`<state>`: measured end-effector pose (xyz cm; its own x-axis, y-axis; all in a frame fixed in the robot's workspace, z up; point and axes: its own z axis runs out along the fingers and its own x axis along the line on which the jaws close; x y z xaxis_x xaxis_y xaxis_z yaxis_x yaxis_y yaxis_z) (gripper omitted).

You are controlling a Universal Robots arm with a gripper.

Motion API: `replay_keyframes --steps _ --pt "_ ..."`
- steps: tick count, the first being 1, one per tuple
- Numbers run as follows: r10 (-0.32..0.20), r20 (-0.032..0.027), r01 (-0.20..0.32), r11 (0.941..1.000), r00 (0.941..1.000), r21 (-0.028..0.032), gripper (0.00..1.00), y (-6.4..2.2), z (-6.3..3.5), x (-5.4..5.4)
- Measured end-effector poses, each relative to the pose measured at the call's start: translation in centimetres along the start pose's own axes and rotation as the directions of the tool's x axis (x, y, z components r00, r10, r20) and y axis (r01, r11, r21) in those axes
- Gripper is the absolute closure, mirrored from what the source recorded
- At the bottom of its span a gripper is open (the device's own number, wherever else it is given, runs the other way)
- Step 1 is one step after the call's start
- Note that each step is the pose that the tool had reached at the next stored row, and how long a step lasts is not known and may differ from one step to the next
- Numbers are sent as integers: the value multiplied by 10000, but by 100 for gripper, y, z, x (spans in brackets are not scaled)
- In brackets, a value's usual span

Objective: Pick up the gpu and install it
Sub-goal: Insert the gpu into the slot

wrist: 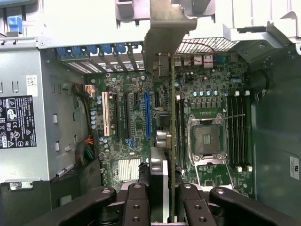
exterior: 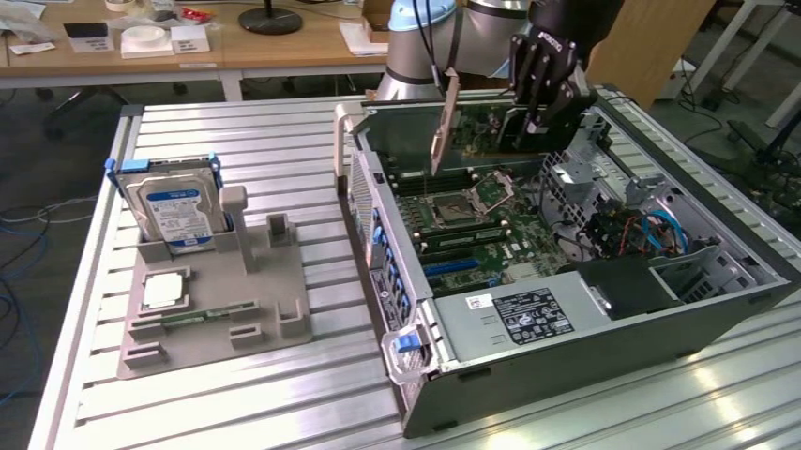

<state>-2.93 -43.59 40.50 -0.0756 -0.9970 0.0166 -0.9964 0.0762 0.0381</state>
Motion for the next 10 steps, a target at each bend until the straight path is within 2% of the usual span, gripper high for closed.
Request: replay_keyframes --steps 10 --pt "0 0 0 10000 10000 0 72 -1 28 0"
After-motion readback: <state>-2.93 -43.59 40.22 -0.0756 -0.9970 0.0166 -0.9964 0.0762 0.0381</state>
